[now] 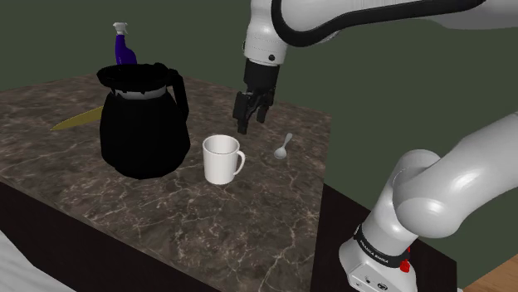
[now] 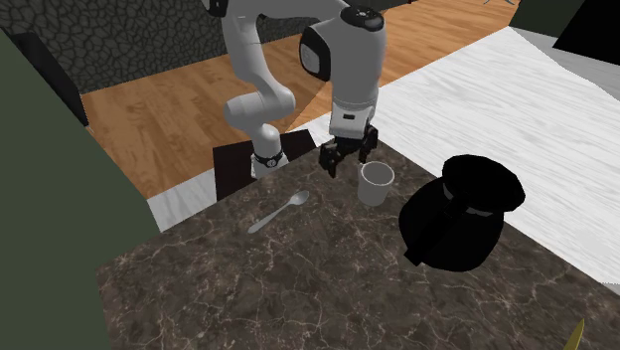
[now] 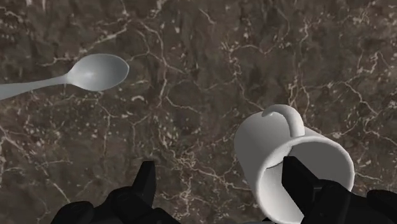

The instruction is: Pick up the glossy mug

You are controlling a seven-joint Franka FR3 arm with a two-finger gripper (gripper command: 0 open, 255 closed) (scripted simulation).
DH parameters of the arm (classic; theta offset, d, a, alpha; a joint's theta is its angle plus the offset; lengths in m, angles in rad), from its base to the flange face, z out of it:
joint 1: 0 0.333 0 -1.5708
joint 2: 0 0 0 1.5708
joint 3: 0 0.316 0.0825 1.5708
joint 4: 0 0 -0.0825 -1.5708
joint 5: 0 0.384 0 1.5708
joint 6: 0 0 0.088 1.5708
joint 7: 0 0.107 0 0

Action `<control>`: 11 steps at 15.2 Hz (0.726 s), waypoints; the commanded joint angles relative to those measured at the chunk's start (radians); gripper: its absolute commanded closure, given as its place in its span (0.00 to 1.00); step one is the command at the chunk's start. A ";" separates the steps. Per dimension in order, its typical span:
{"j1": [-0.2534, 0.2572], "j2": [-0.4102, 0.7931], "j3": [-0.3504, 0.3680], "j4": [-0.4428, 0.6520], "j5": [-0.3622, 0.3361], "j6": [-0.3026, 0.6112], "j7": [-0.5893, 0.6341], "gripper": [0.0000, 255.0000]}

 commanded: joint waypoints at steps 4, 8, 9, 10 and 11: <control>0.020 0.121 0.056 0.051 0.013 0.087 0.057 0.00; 0.021 0.133 0.061 0.008 0.015 0.142 0.055 0.00; 0.021 0.136 0.062 -0.003 0.015 0.156 0.055 0.00; 0.021 0.140 0.063 -0.013 0.015 0.170 0.055 0.00; 0.022 0.147 0.065 -0.029 0.016 0.192 0.054 0.00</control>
